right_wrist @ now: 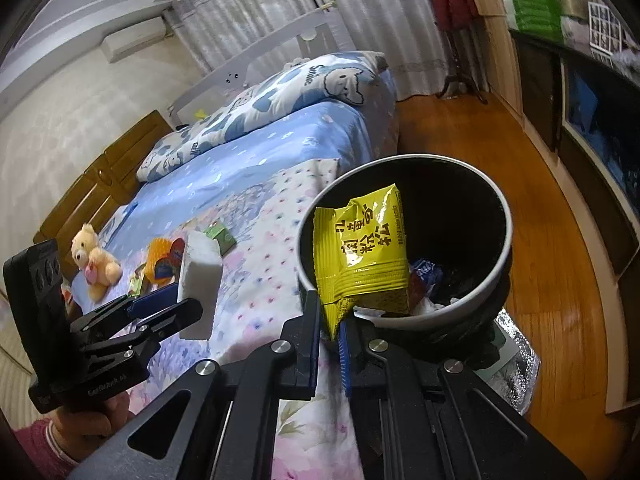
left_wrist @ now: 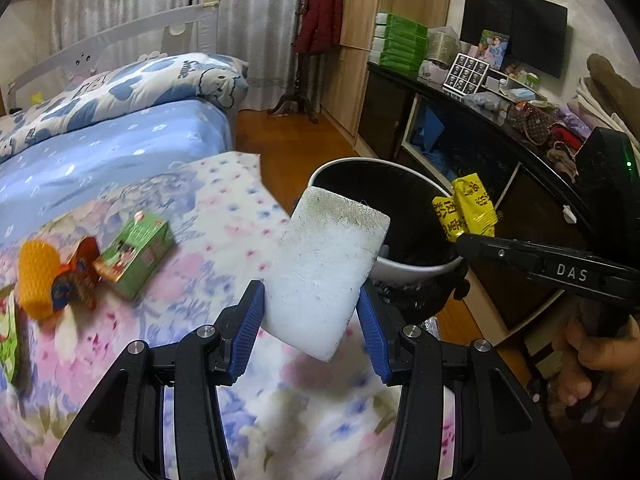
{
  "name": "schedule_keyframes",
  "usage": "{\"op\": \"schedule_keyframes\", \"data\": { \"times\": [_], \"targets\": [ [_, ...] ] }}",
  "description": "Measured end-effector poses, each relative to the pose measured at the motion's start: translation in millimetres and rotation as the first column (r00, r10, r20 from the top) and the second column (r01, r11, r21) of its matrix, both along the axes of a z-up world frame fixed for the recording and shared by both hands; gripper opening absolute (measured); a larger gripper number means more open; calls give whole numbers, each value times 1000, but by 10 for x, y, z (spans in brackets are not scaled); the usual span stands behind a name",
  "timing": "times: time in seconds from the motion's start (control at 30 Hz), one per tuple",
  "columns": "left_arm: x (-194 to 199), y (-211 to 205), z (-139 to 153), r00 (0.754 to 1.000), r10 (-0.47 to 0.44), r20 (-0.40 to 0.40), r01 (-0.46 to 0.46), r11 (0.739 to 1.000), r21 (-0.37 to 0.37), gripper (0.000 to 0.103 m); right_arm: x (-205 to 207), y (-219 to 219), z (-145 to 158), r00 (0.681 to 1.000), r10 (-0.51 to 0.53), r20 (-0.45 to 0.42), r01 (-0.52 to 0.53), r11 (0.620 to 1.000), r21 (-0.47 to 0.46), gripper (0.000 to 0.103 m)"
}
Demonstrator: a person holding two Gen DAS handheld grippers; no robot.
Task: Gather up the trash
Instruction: 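Carry the white sponge and yellow snack bag over the bin, then open both tools to drop the sponge and yellow bag into the bin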
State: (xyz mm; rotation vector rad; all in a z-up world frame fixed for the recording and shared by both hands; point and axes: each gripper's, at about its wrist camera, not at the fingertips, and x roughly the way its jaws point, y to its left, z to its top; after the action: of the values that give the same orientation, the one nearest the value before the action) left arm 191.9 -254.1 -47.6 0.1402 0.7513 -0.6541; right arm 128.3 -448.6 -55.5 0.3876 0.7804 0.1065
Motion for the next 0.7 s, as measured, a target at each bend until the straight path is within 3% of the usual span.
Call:
{"op": "schedule_keyframes", "data": {
  "times": [0.7],
  "targets": [
    [361, -683, 18, 997, -75, 3, 75, 996, 44, 47, 313, -400, -108, 998, -24, -59, 25, 999, 21, 8]
  ]
}}
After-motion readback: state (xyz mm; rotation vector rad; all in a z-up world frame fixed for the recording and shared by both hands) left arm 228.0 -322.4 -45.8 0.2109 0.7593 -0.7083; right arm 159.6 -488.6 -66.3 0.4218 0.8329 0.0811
